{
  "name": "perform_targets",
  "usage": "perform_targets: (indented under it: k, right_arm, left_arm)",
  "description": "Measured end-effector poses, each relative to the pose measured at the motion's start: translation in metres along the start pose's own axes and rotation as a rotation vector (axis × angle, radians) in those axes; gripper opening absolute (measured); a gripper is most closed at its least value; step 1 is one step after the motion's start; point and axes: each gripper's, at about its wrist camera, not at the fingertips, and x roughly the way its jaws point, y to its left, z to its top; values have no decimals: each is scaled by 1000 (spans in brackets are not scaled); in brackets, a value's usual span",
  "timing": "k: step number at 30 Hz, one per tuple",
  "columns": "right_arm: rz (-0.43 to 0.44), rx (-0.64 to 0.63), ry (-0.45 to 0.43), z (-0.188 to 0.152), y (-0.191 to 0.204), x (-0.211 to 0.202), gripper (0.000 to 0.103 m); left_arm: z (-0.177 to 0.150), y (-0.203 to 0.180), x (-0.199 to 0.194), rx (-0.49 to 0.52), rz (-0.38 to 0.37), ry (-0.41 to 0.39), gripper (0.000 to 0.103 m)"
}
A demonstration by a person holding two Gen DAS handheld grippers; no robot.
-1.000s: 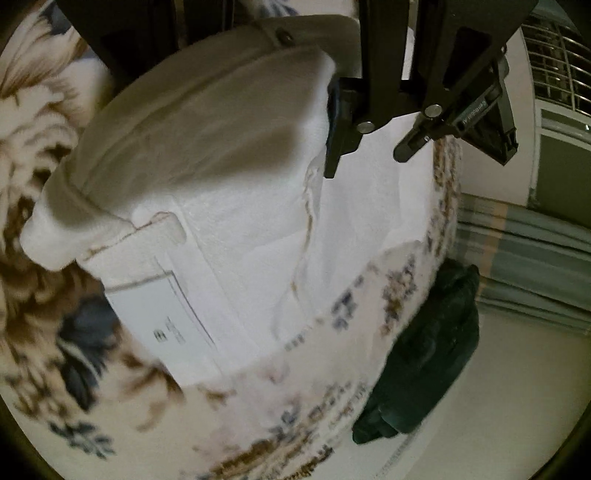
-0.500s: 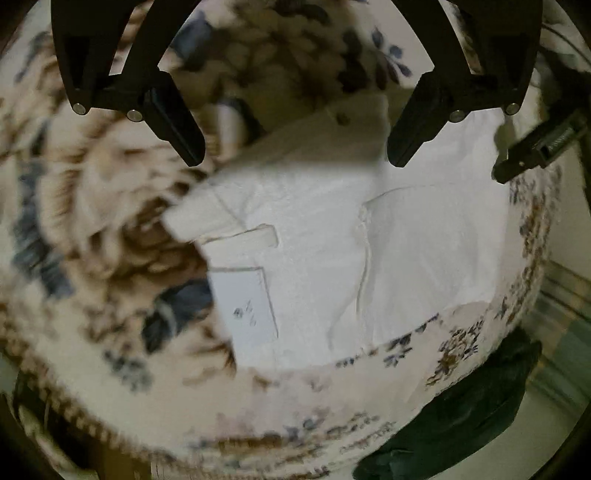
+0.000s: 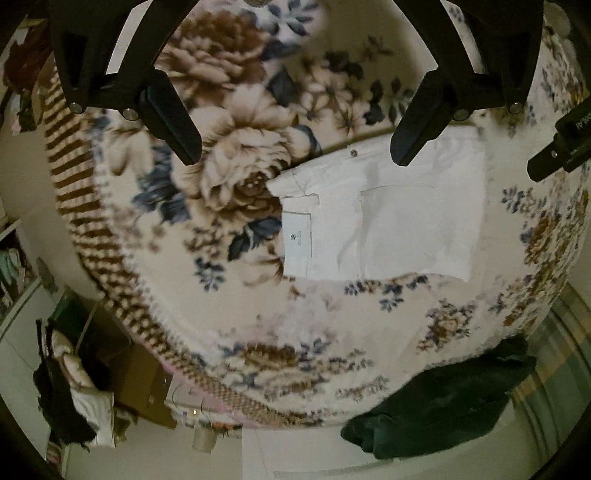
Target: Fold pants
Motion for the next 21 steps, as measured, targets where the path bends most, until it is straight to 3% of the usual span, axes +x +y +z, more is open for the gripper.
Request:
perform_targets:
  k: [12,21]
  right_arm:
    - [65,-56,-161,-8,-38,-227,103]
    - [103,-97,-315,-23,-68,-405,103]
  left_arm:
    - [-22,-38,-211,-9,23,-186,90]
    - [-50,-54,-335,-19,42,-296,90]
